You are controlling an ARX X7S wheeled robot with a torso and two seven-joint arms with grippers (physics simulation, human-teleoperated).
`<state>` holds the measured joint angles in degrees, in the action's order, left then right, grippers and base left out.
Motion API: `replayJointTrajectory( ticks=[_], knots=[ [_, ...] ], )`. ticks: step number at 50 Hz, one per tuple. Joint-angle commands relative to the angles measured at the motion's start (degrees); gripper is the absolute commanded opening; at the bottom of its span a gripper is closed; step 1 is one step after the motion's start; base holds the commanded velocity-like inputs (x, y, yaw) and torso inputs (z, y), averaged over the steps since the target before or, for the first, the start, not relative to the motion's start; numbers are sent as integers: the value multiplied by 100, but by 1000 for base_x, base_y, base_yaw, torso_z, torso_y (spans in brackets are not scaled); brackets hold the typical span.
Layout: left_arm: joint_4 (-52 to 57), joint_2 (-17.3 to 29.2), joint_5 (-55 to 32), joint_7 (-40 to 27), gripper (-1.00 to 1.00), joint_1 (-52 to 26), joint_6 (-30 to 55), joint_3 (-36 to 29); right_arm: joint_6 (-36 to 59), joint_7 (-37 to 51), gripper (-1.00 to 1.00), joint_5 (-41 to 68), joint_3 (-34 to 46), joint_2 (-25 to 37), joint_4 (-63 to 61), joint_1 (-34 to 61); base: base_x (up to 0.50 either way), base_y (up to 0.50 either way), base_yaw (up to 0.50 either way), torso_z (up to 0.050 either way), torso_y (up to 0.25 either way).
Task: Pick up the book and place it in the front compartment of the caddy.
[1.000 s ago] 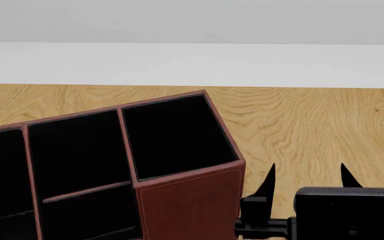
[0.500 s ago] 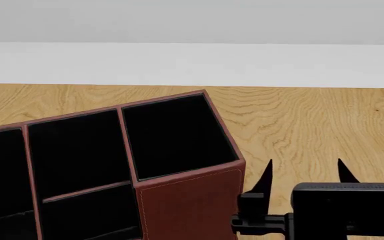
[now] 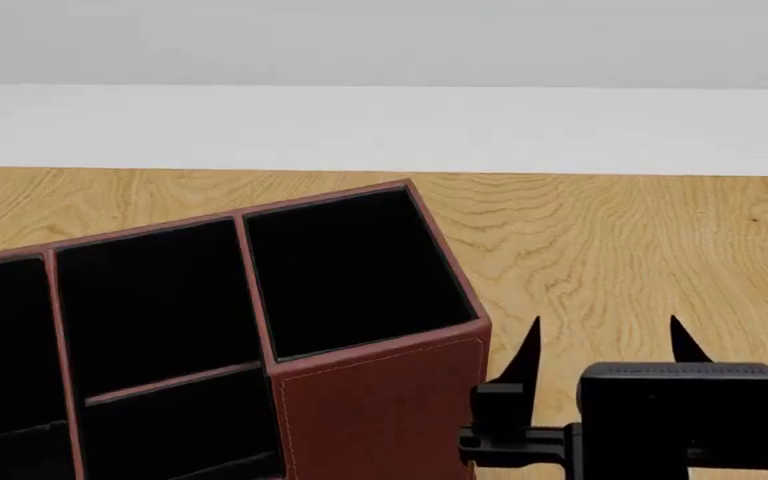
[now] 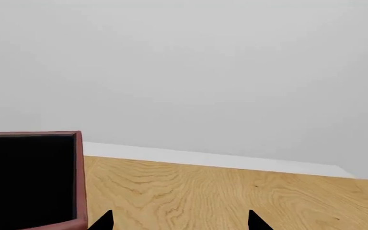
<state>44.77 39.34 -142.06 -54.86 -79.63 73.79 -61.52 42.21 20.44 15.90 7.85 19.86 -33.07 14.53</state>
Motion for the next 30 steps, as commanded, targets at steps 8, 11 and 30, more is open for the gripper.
replayJointTrajectory(
  ticks=[8, 11, 30],
  knots=[
    [320, 133, -932, -179, -100, -1143, -158, -287, 2, -101, 100, -85, -88, -111, 50, 96, 0, 0, 0, 0, 0],
    [363, 157, -1047, -276, -100, -1343, -139, -413, -9, -101, 100, -81, -77, -113, 56, 106, 0, 0, 0, 0, 0],
    [229, 132, -1581, -566, -100, -2705, 330, -820, -85, -86, 100, -47, -68, -99, 84, 75, 0, 0, 0, 0, 1]
  ],
)
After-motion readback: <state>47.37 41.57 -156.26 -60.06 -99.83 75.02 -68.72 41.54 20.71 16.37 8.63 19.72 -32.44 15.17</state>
